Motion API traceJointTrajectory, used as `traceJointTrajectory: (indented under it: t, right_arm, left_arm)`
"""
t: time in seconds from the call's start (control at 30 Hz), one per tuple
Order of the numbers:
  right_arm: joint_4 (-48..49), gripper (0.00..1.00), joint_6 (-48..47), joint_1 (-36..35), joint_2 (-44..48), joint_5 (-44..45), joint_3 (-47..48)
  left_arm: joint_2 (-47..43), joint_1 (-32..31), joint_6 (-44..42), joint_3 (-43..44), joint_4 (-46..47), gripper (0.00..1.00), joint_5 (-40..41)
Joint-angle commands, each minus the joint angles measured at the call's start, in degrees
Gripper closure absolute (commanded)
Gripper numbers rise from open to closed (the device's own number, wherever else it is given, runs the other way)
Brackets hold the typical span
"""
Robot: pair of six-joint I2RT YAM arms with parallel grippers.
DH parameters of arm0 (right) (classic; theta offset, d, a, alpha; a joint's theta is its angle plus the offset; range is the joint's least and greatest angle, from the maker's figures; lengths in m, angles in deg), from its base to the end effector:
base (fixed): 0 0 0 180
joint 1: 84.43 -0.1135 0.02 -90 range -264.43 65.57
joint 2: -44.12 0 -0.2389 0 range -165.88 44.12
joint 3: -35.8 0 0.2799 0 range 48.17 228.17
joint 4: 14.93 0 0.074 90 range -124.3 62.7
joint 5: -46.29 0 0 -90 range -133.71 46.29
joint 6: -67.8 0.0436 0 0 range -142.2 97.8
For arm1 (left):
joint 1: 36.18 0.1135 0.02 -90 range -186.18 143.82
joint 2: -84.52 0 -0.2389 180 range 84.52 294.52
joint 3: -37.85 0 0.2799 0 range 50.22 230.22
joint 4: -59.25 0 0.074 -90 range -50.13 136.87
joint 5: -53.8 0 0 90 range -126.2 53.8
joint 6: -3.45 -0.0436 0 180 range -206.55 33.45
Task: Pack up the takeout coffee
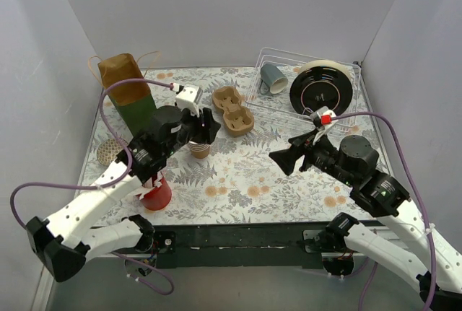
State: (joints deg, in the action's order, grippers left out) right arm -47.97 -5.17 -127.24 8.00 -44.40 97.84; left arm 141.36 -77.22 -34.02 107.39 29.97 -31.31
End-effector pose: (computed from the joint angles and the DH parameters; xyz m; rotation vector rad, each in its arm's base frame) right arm 0.1430 0.1332 0.3621 -0.4014 1.7122 0.7836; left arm 0.2098 -0.1777 0.3415 -0.2629 1.9785 -1.0257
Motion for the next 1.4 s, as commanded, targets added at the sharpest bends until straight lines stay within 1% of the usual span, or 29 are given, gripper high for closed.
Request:
traceJointTrajectory:
  t: [0.0,0.07,0.2,0.3,0.5,0.57,0.77,1.0,1.1,1.27,1.37]
  right_arm:
    - [1.1,0.12,-4.6,0.1,3.2,-7.7,-1.3]
    - [0.8,0.13,-5.2,0.1,4.4,-7.3,-2.0]
    - [-0.7,0.15,-6.4,0.1,5.5,-5.6,-2.1]
    - [-1.5,0.14,-6.9,0.1,6.1,-5.1,-2.1]
    - [-1.3,0.13,-7.4,0.1,7.2,-4.7,-2.5]
    - [-1.4,0.13,-7.3,0.1,7.2,-4.8,-2.5]
    - [-1.8,0.12,-7.1,0.1,7.1,-4.6,-2.5]
    - [-1.9,0.12,-7.1,0.1,7.2,-4.0,-2.6]
    - [-2.2,0.12,-7.3,0.1,7.0,-3.8,-2.4]
    - [-2.0,0.12,-7.3,0.1,6.8,-3.6,-2.3]
    - [-1.9,0.13,-7.3,0.2,6.7,-3.5,-2.2]
  left_arm:
    - [5.9,-0.1,-0.7,7.1,-12.6,0.48,10.7]
    - [7.8,-0.1,-0.8,9.4,-15.7,0.49,13.3]
    - [11.5,-0.1,-1.6,10.9,-18.4,0.50,14.5]
    - [12.3,-0.1,-2.4,10.6,-18.8,0.51,12.8]
    - [13.4,-0.1,-1.9,8.3,-17.2,0.53,13.7]
    - [13.9,-0.1,-2.3,7.1,-16.1,0.57,13.3]
    - [16.1,-0.1,-3.1,6.7,-14.9,0.58,11.3]
    - [18.3,-0.1,-3.9,6.1,-14.3,0.59,11.2]
    - [19.1,-0.1,-4.1,5.8,-13.9,0.62,11.5]
    - [20.2,-0.1,-4.9,5.3,-13.2,0.61,11.7]
    - [20.3,-0.1,-5.2,4.8,-12.6,0.65,12.4]
